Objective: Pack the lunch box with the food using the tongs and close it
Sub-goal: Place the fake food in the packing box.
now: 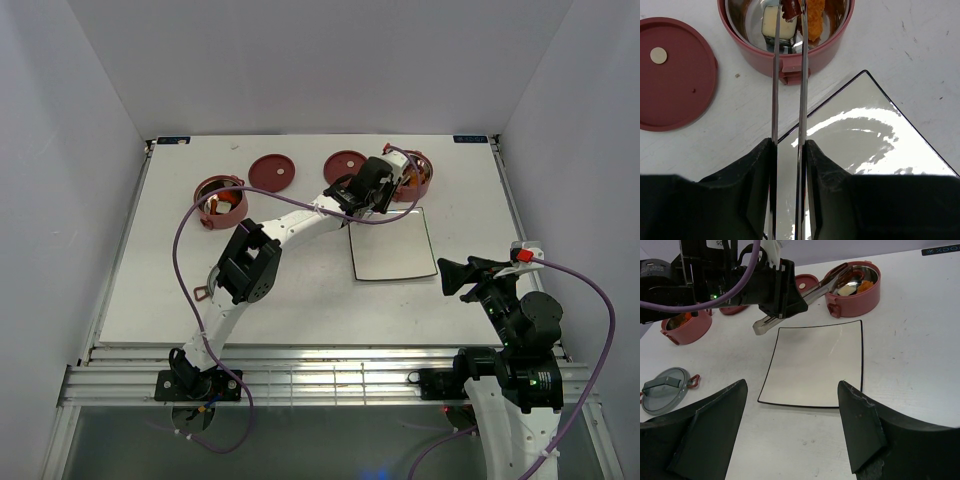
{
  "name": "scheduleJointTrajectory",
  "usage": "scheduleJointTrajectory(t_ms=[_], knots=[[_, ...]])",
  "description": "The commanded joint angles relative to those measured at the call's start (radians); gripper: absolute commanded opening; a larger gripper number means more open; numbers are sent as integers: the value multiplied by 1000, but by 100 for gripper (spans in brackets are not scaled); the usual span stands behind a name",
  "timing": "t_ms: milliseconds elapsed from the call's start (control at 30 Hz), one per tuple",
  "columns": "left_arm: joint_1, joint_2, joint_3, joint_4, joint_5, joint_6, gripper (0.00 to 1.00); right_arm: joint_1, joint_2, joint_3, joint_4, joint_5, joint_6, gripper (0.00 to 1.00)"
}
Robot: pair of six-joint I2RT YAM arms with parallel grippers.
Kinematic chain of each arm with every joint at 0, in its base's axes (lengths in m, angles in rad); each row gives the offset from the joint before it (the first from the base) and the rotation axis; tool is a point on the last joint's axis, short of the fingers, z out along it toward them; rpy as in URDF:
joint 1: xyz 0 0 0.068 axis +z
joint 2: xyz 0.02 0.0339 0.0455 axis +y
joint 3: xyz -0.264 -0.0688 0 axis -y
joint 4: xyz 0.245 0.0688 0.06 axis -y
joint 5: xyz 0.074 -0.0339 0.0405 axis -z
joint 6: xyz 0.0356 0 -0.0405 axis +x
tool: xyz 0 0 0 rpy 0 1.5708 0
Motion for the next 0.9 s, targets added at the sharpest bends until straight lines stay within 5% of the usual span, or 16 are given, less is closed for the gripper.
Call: scheduleJointTrajectory(t_ms=[0, 867], knots=[[4, -31, -4, 33, 9, 6, 41, 1, 5, 17, 10, 14, -5, 79], [4, -175, -100, 76, -3, 0, 48, 2, 22, 3, 30, 8, -7, 78]])
